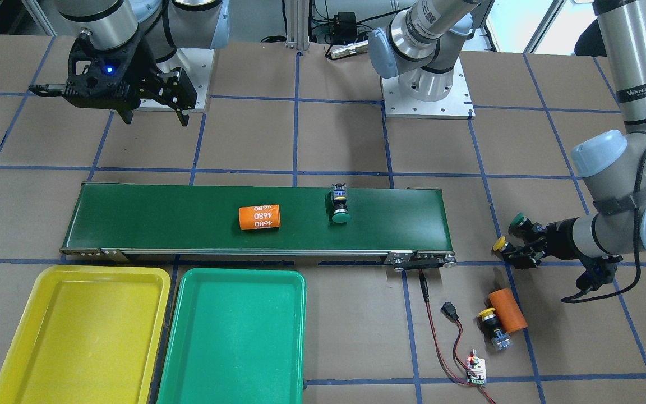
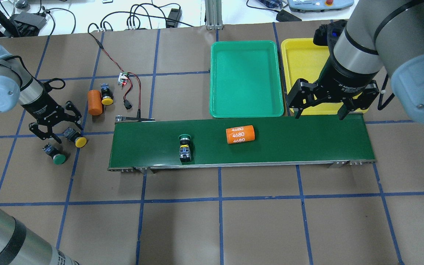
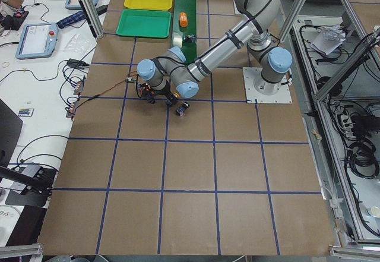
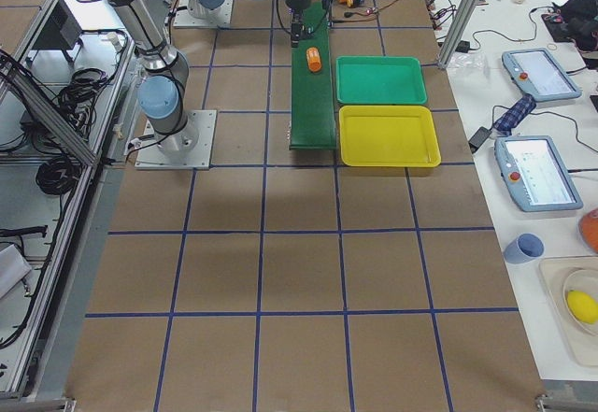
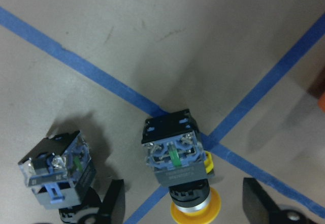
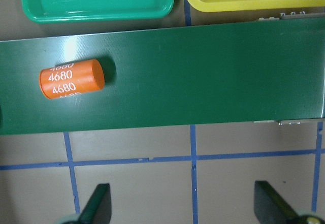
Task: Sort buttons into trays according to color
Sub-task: 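Grasp a yellow-capped button with the left gripper while right approaches belt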
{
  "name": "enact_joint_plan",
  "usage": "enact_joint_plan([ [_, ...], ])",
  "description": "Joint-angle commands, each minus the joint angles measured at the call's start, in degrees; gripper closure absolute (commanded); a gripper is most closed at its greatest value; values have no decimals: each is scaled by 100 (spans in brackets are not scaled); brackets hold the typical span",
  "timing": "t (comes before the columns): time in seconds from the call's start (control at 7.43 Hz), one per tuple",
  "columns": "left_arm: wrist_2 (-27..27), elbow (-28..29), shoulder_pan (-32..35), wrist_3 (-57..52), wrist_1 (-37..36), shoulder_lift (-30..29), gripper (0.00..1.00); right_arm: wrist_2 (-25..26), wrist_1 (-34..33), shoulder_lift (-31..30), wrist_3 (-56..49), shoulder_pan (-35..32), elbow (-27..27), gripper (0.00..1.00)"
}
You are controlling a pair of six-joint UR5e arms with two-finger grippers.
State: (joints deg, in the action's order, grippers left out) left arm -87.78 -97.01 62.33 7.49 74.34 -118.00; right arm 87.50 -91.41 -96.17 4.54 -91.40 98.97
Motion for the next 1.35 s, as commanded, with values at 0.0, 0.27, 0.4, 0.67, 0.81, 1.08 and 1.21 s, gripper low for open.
enact_joint_plan([
  [0.0, -11, -81, 7, -72, -103, -22, 17, -4, -369, 229, 12, -88, 0, 0],
  [0.27, -2, -81, -2, -64, -296, -127, 22, -13, -378, 327, 21, -185, 9, 0],
  [0.4, 6, -81, -2, -55, -366, -162, 36, -13, -421, 336, 30, -185, 61, 0],
  [0.67, 33, -81, 7, -64, -437, -162, 82, -57, -676, 362, 152, -220, 228, 0],
  [0.81, 33, -73, 42, -55, -437, -136, 96, -170, -729, 371, 170, -238, 237, 0],
  [1.08, 33, 41, 77, -72, -411, 118, 100, -321, -747, 388, 206, -238, 263, 0],
  [1.21, 33, 33, 112, -90, -341, 267, 100, -330, -764, 388, 206, -238, 316, 0],
])
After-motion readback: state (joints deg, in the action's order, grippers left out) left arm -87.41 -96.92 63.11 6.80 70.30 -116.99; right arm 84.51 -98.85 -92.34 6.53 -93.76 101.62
